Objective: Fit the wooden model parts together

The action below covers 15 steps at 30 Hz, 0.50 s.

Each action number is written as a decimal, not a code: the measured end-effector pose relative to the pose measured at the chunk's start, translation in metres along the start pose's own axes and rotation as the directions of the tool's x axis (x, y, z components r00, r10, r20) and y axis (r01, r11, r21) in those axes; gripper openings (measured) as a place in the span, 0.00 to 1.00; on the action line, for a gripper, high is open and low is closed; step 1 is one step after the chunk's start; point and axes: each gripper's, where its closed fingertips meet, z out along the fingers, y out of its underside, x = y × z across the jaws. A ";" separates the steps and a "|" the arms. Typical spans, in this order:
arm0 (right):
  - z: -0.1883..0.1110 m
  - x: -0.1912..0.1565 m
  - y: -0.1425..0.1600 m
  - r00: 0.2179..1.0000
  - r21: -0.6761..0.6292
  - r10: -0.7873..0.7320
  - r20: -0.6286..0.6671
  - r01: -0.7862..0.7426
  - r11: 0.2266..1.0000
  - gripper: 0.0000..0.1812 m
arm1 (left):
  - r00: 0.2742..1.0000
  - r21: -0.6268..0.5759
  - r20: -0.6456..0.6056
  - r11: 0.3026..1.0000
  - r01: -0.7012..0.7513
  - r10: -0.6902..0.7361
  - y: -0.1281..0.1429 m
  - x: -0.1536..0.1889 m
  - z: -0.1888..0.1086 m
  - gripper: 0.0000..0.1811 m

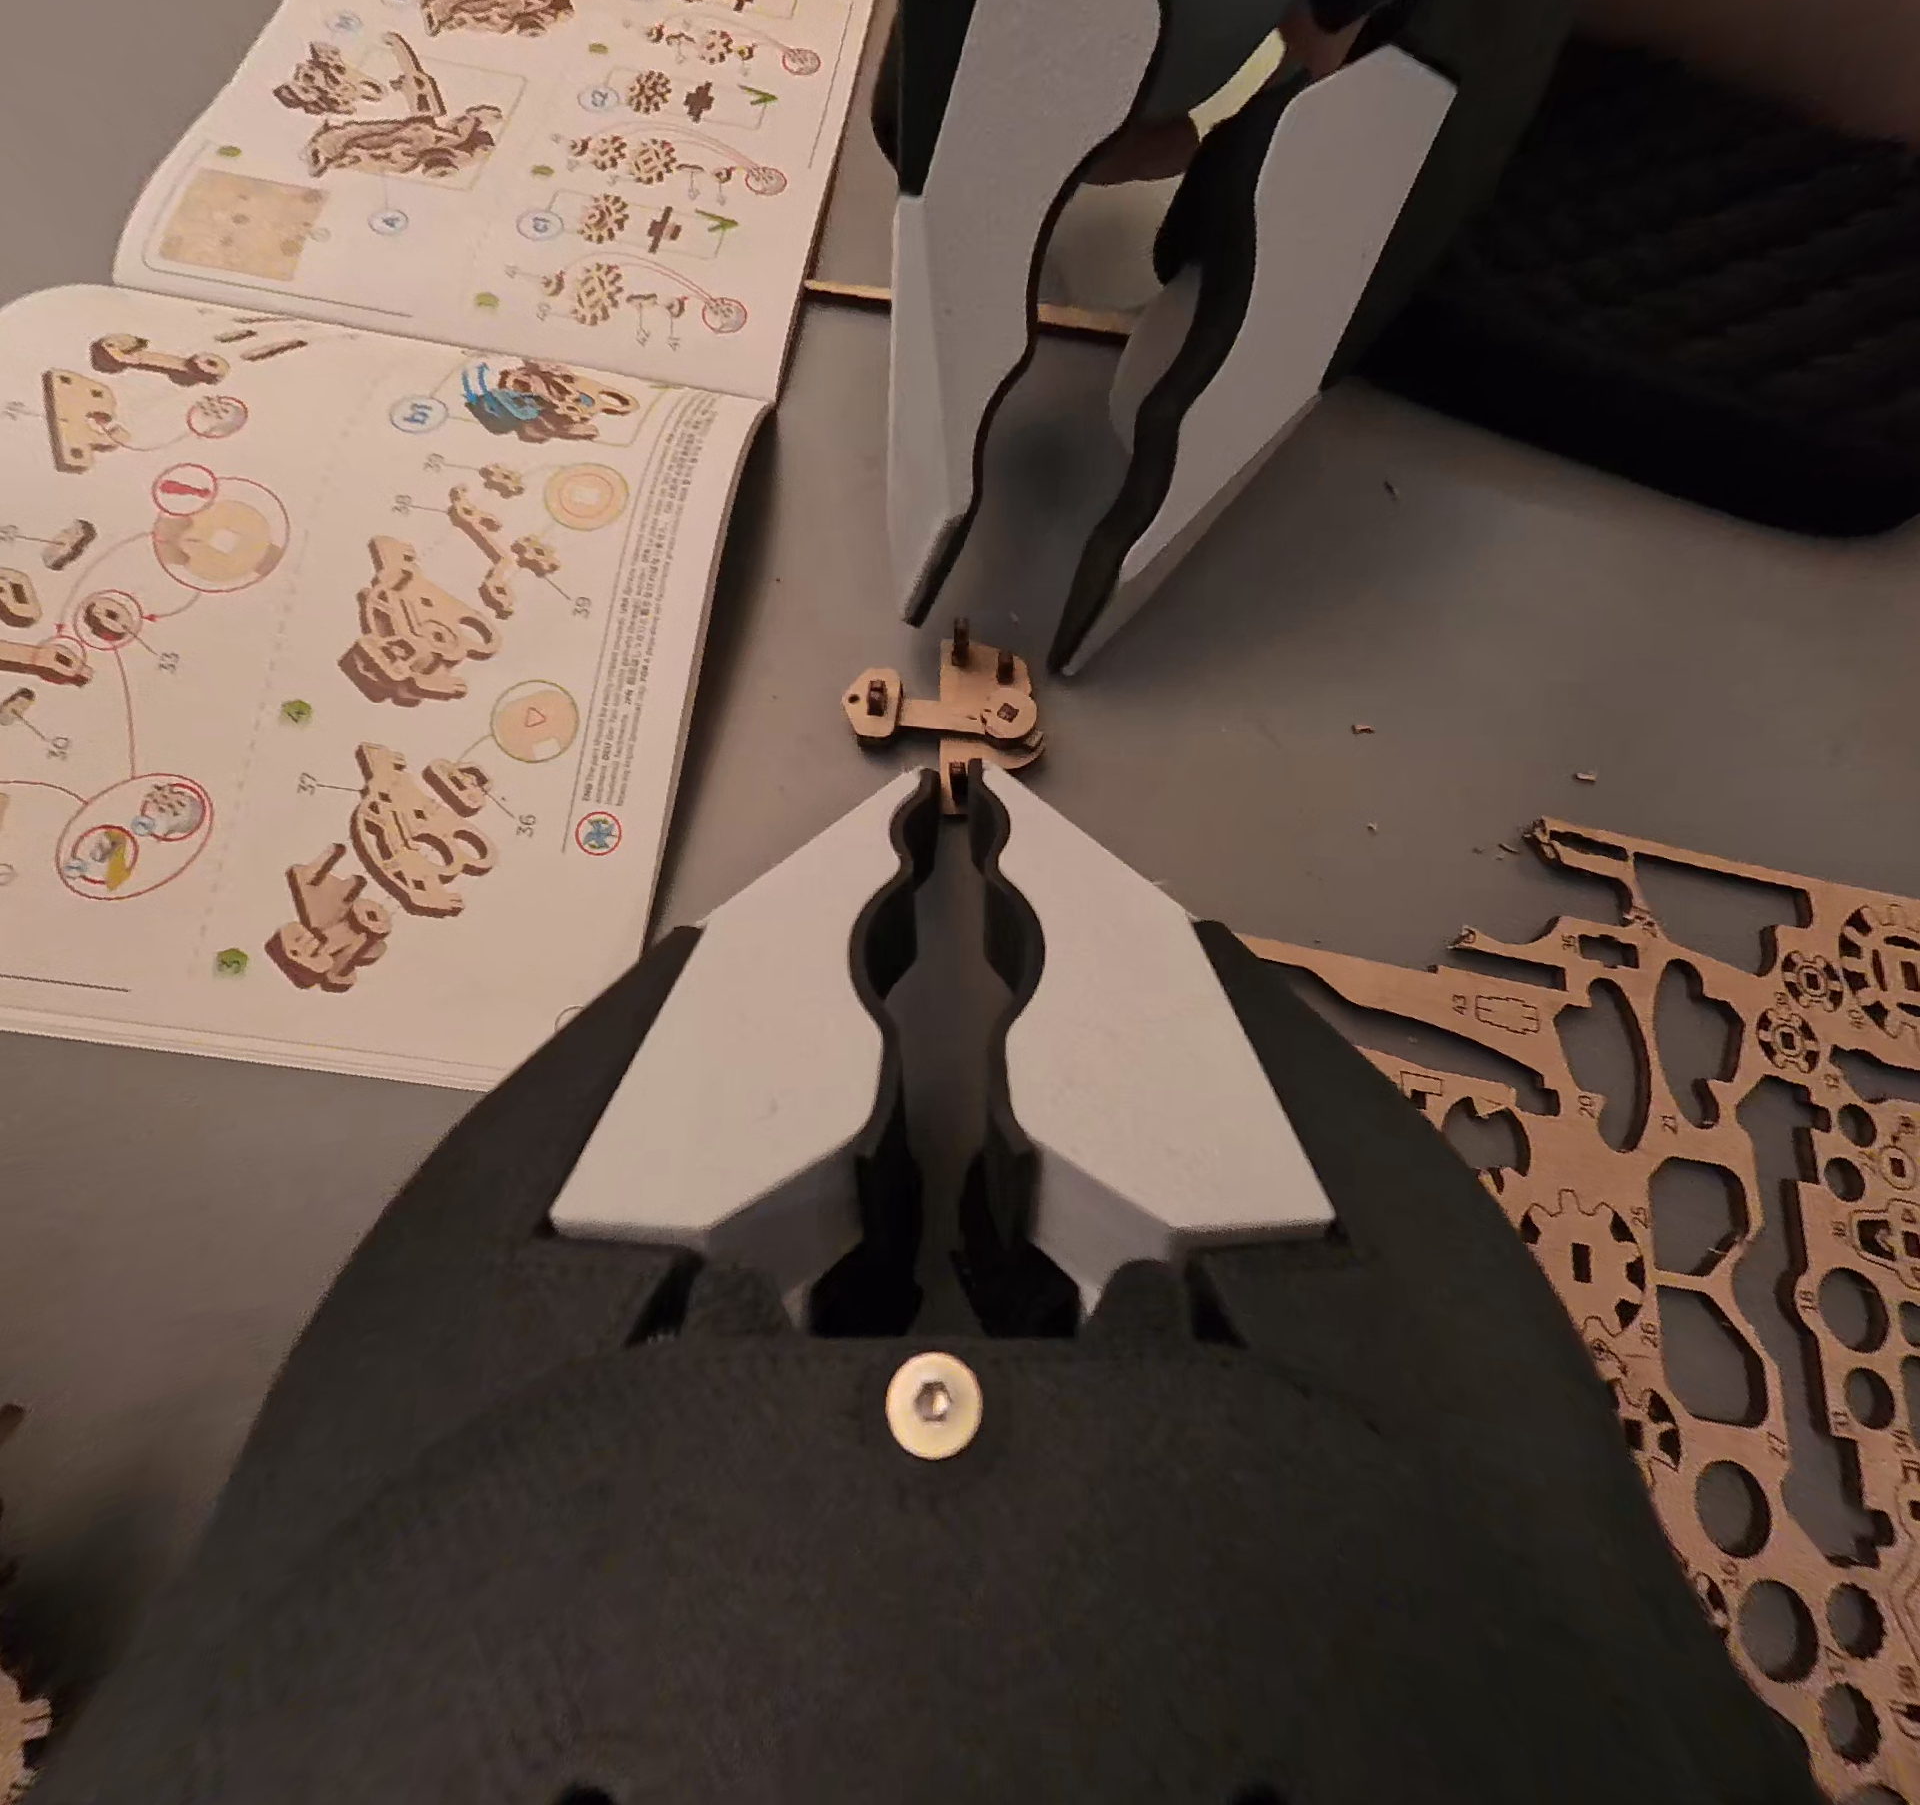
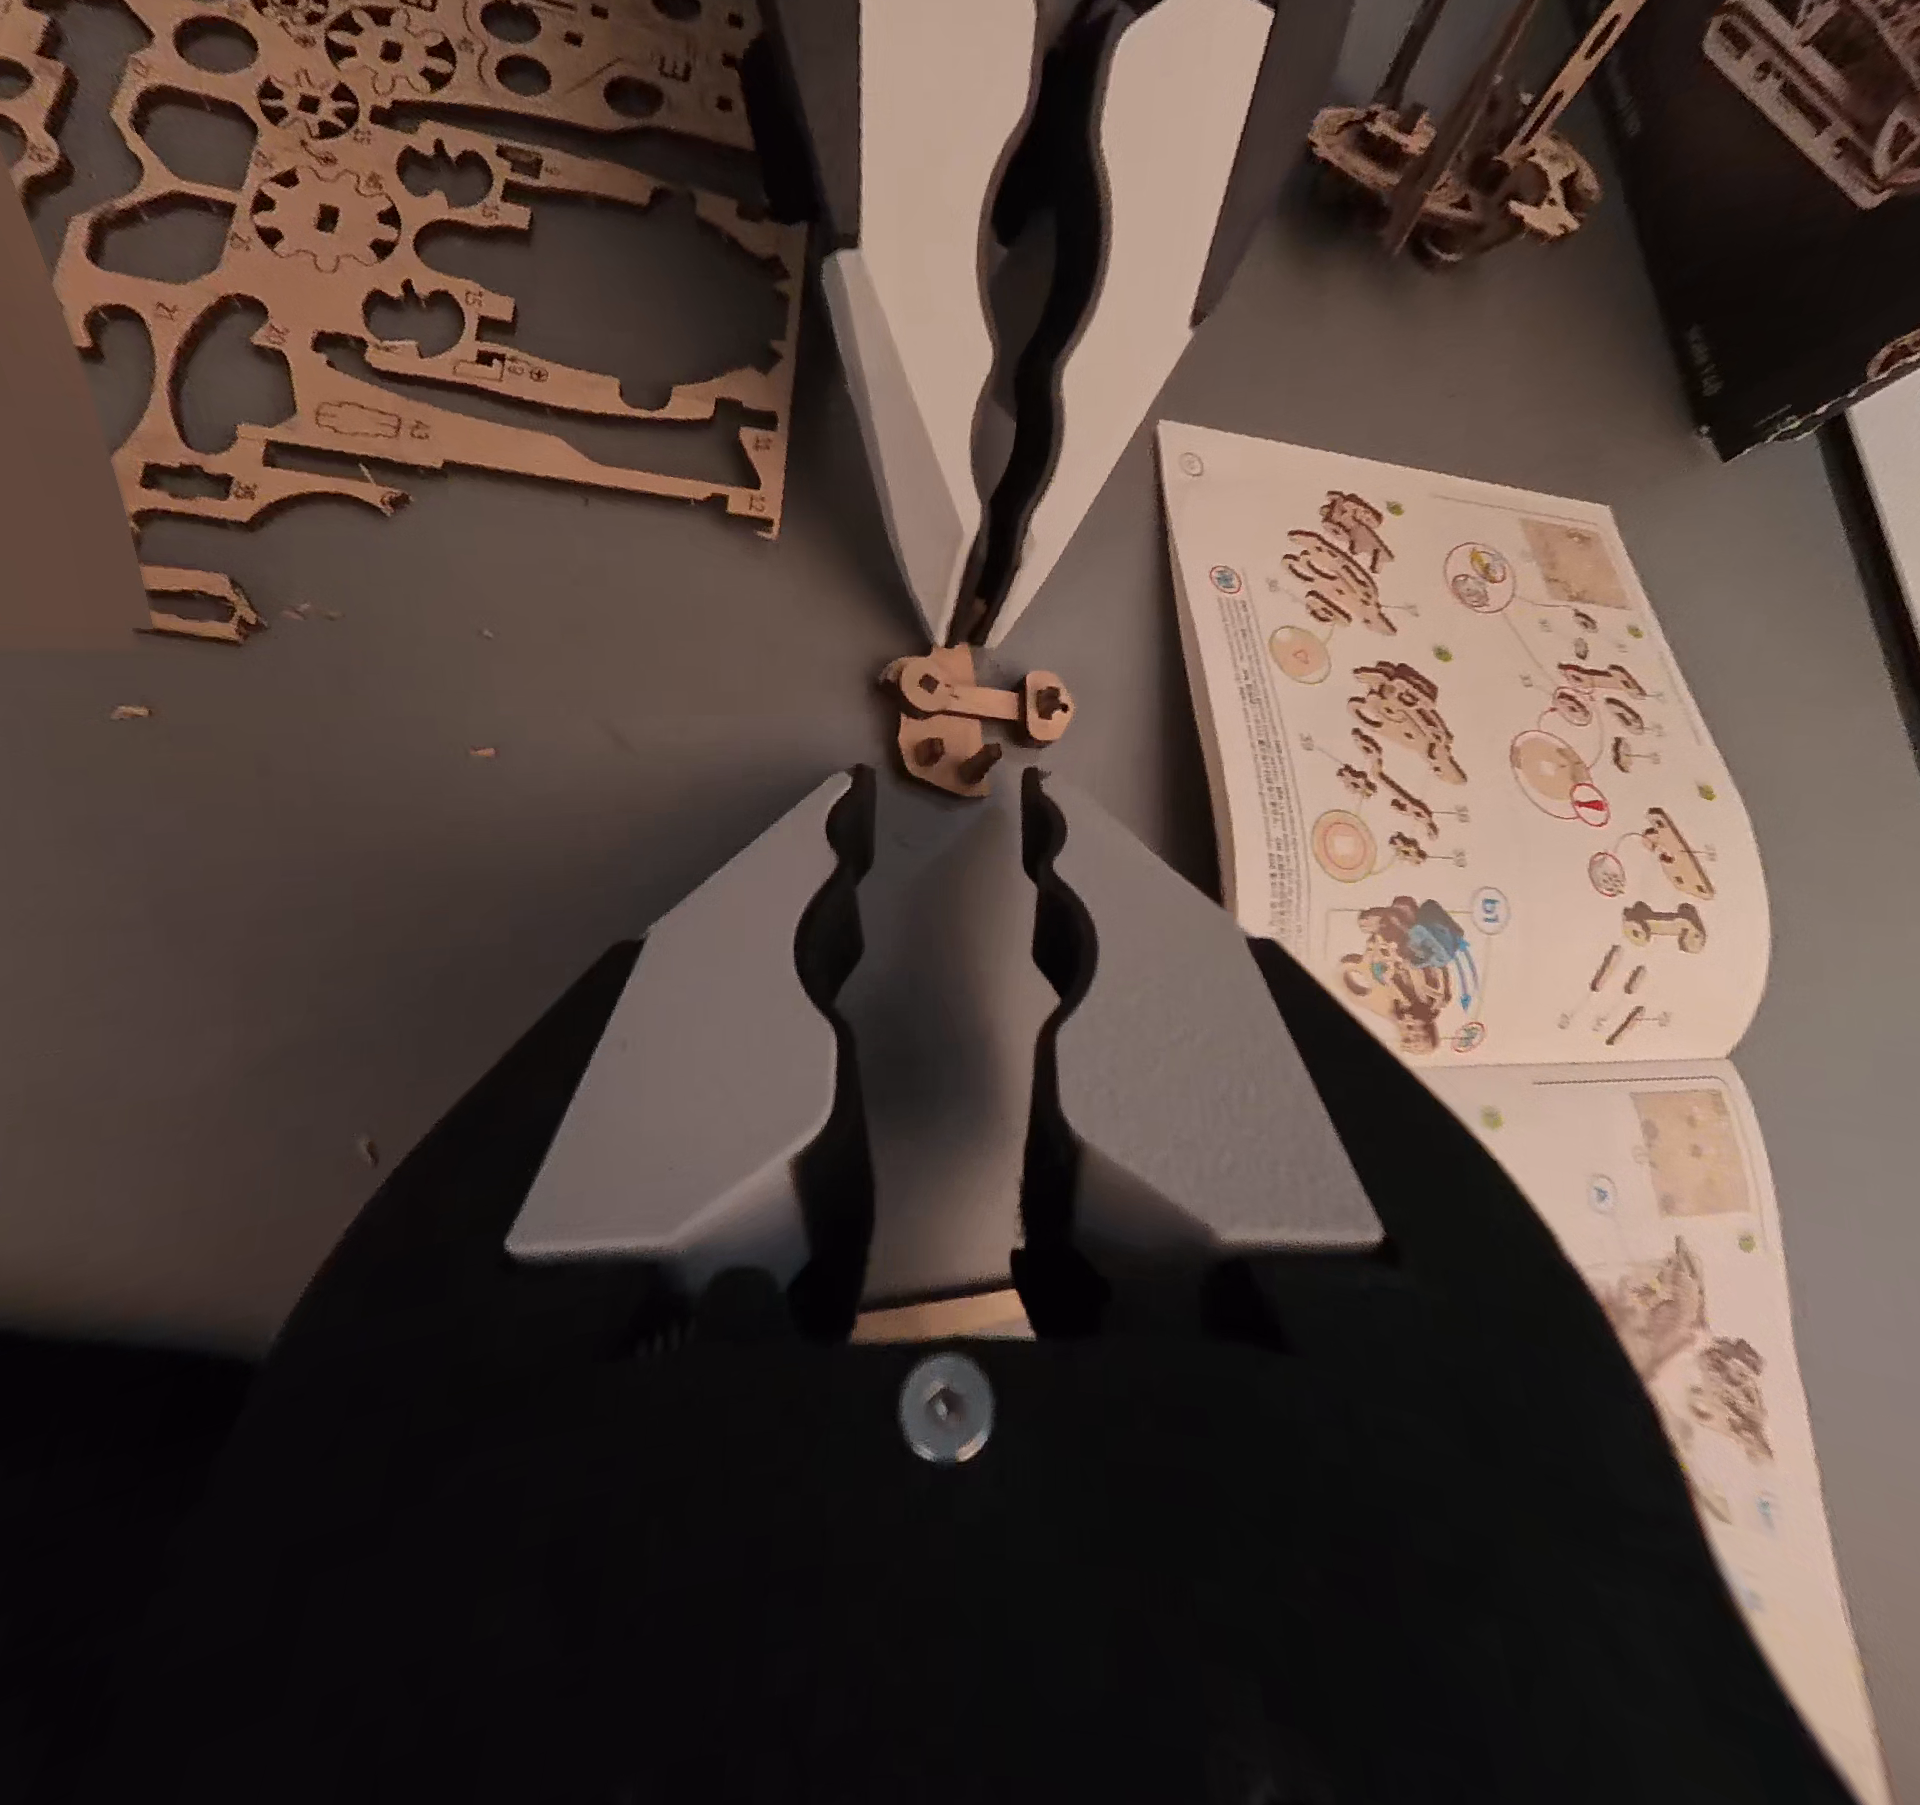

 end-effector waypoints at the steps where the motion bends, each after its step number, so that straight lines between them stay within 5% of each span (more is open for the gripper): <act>1: 0.000 -0.002 0.000 1.000 0.004 0.019 0.018 -0.019 1.000 0.15 | 1.000 0.000 -0.001 1.000 0.001 -0.001 0.000 0.000 0.000 0.02; 8: 0.001 -0.003 0.000 0.996 0.012 0.074 0.044 -0.075 0.997 0.15 | 1.000 -0.021 0.015 1.000 -0.011 0.011 0.003 -0.002 -0.005 0.14; 15: 0.001 -0.005 0.001 0.994 0.021 0.100 0.051 -0.101 0.995 0.15 | 0.998 0.026 0.055 1.000 -0.012 0.011 0.000 -0.008 -0.021 0.12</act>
